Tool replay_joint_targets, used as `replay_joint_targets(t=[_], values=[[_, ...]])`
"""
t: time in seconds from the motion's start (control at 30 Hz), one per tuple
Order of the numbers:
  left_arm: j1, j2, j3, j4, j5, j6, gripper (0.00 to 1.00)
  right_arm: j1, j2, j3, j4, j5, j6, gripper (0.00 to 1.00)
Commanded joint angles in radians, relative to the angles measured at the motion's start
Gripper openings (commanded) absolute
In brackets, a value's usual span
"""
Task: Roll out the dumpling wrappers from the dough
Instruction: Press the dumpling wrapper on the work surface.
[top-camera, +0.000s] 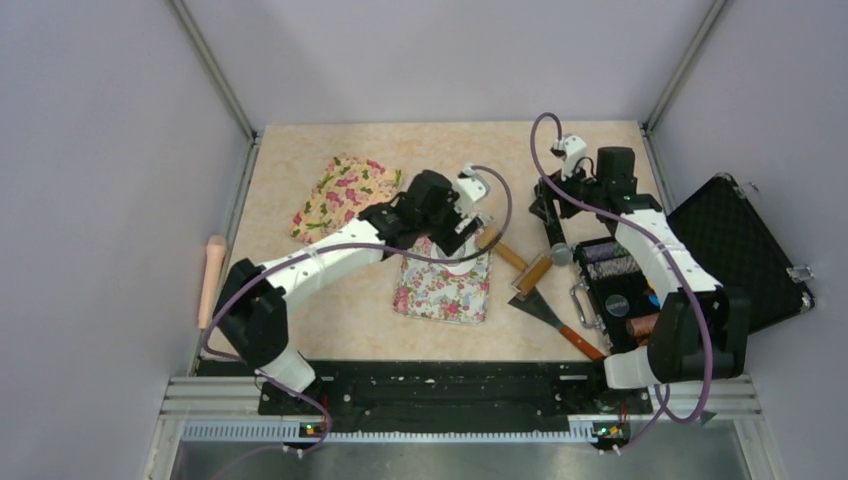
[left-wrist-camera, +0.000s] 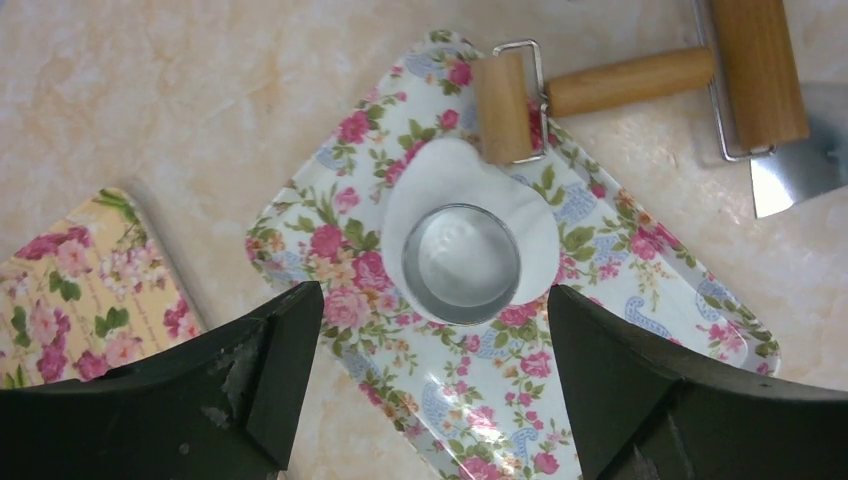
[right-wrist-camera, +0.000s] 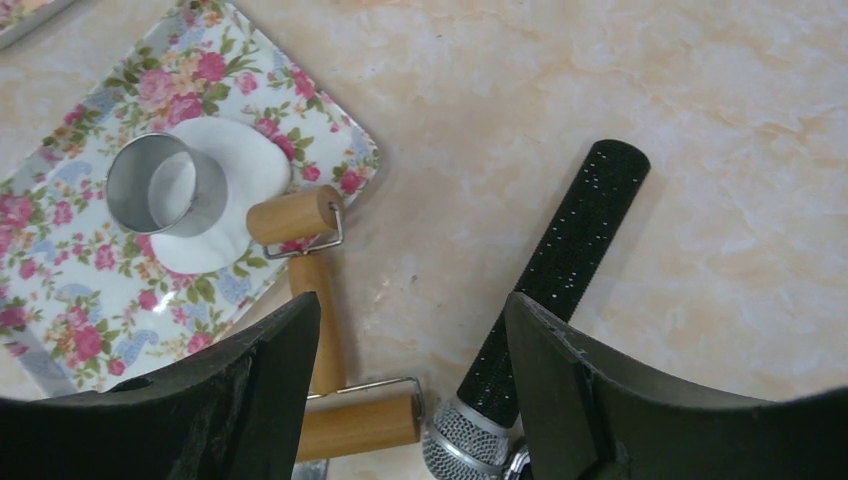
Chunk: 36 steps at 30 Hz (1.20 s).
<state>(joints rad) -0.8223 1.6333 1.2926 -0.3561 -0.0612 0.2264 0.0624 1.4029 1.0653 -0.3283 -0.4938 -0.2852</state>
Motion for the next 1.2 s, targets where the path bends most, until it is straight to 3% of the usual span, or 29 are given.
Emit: replay_joint_targets(t=[0.0, 0.13, 0.27, 0.43, 0.6, 1.03, 1.17], values=[[0.147, -0.062, -0.010, 0.045, 0.109, -0.076, 0.88, 0.003, -0.039, -0.004, 0.077, -0.152, 0.074, 0.68], [0.311, -0.034, -0.015, 0.026, 0.196, -0.117, 0.88, 0.141, -0.046, 0.013, 0.093, -0.188, 0.018, 0.71], [0.451, -0.004, -0.032, 0.032, 0.284, -0.164, 0.88, 0.349, -0.027, 0.040, 0.050, -0.147, -0.238, 0.98], [0.485, 0.053, -0.040, 0.035, 0.290, -0.195, 0.85, 0.494, 0.139, 0.208, -0.051, -0.060, -0.365, 0.99], [0.483, 0.145, 0.007, -0.002, 0.308, -0.223, 0.78, 0.562, 0.340, 0.386, -0.161, -0.006, -0.361, 0.99], [0.445, 0.309, 0.103, -0.085, 0.227, -0.296, 0.62, 0.601, 0.450, 0.379, -0.161, 0.092, -0.343, 0.99], [0.437, 0.358, 0.153, -0.128, 0.192, -0.302, 0.48, 0.602, 0.485, 0.388, -0.160, 0.131, -0.313, 0.99]])
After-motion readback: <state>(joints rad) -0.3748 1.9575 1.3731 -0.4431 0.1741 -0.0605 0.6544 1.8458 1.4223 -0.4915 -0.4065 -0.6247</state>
